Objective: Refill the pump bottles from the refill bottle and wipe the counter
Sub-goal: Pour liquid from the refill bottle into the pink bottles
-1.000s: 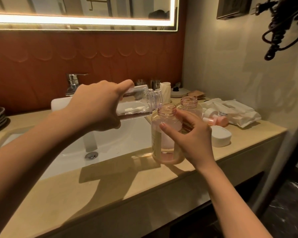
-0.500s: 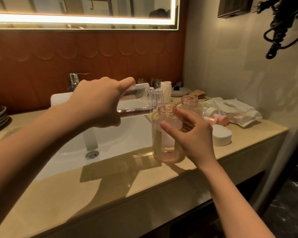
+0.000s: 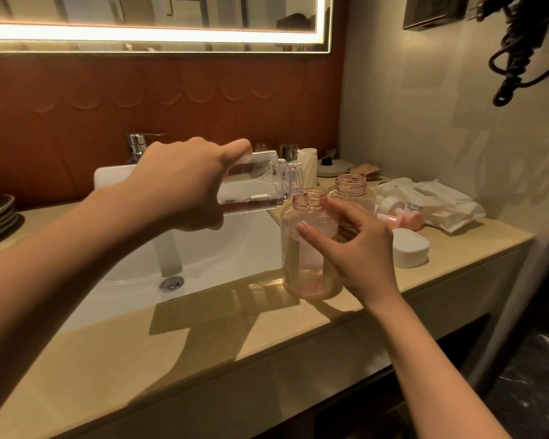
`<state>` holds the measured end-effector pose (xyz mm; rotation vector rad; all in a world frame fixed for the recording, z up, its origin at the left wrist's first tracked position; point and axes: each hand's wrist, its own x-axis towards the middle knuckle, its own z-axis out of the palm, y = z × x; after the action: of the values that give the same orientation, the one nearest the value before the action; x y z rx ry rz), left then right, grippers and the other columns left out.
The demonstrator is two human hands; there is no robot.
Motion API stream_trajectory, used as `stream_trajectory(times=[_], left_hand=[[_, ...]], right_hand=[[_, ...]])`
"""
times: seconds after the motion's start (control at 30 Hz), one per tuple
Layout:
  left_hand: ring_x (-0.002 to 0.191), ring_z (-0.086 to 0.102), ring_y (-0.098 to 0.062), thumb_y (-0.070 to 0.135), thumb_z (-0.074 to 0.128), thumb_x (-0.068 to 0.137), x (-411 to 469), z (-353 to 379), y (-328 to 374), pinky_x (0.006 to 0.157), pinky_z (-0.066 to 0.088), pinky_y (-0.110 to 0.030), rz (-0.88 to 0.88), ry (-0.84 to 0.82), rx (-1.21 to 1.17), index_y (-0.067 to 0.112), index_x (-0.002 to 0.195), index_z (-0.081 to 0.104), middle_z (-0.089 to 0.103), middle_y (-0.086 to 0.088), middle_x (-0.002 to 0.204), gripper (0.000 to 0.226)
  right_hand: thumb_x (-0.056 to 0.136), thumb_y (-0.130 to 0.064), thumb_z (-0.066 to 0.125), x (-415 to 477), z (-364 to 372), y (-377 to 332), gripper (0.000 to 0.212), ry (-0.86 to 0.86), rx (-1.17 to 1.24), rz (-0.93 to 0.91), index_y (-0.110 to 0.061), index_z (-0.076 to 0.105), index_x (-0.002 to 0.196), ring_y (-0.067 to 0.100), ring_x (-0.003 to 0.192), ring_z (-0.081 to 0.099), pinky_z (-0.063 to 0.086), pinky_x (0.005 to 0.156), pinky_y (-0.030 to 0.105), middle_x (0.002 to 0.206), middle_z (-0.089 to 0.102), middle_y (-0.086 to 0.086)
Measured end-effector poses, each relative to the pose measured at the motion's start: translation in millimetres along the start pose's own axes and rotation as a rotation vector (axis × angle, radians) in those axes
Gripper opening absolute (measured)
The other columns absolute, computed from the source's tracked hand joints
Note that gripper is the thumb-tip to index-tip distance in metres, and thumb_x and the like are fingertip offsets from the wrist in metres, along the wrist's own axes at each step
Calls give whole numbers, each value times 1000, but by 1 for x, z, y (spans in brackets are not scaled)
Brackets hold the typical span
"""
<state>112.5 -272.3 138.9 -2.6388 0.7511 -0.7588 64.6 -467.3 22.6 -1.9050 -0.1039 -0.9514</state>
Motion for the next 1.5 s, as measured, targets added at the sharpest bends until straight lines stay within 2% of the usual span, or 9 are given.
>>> stream_trajectory(times=[0.4, 0.63, 0.77, 0.87, 1.03, 1.2, 1.3, 1.4, 1.5], left_hand=[[80, 58, -23, 30, 78, 69, -1, -2, 1, 50, 42, -25, -6, 1, 5, 26, 132, 27, 63, -5, 101, 81], [78, 58, -22, 29, 78, 70, -2, -2, 2, 46, 38, -23, -20, -12, -10, 26, 131, 28, 63, -4, 99, 79], [81, 59, -23, 30, 78, 69, -4, 0, 2, 50, 45, -26, -28, -17, -41, 26, 131, 28, 63, -3, 101, 80], [81, 56, -20, 28, 77, 70, -9, 2, 5, 49, 38, -24, -55, -14, -96, 27, 132, 28, 62, -2, 103, 79], [82, 51, -15, 25, 75, 68, -19, 13, 10, 54, 42, -27, -94, -20, -284, 32, 129, 30, 59, 8, 112, 76], [81, 49, -14, 27, 79, 64, -29, 26, 17, 52, 36, -26, -167, -24, -501, 33, 126, 32, 57, 13, 115, 77], [79, 53, -19, 24, 80, 60, -37, 35, 18, 63, 47, -34, -202, 17, -635, 32, 124, 32, 59, 10, 115, 80], [76, 54, -19, 23, 80, 59, -44, 38, 20, 62, 49, -35, -234, 44, -686, 35, 122, 33, 59, 12, 112, 80], [76, 53, -19, 24, 80, 57, -50, 40, 20, 62, 48, -34, -255, 61, -717, 37, 123, 34, 59, 14, 109, 82]], right_hand=[[63, -55, 66, -1, 0, -3, 71, -1, 8, -5, -19, 57, 124, -12, 98, 49, 41, 78, 0, 106, 55, -18], [64, -55, 67, -1, 1, -4, 64, 3, 12, 12, -32, 50, 121, -14, 98, 49, 41, 77, 0, 103, 52, -26], [68, -47, 73, -1, 0, -3, 64, -11, -2, 21, -24, 54, 125, -13, 98, 49, 40, 78, 0, 106, 54, -21], [73, -48, 68, -1, -3, -4, 61, -55, -41, 25, -24, 53, 127, -7, 100, 50, 42, 78, 5, 110, 55, -17], [86, -44, 55, 0, -11, -6, 39, -40, -13, 48, -23, 60, 119, 1, 101, 56, 47, 81, 14, 113, 62, -7], [87, -16, 60, 8, -23, -3, 4, 199, -99, 35, -19, 61, 90, 12, 90, 58, 43, 71, 6, 92, 61, -2], [81, -17, 67, 20, -28, 8, 27, 220, -161, 114, -18, 51, 103, 19, 105, 50, 47, 91, 33, 108, 54, 1], [76, -26, 75, 34, -30, 16, 66, 36, -129, 253, -21, 38, 130, 18, 124, 39, 39, 97, 31, 136, 42, 4], [71, -20, 80, 50, -31, 23, 89, -156, 26, 382, -23, 26, 142, 22, 129, 38, 40, 98, 33, 146, 35, 6]])
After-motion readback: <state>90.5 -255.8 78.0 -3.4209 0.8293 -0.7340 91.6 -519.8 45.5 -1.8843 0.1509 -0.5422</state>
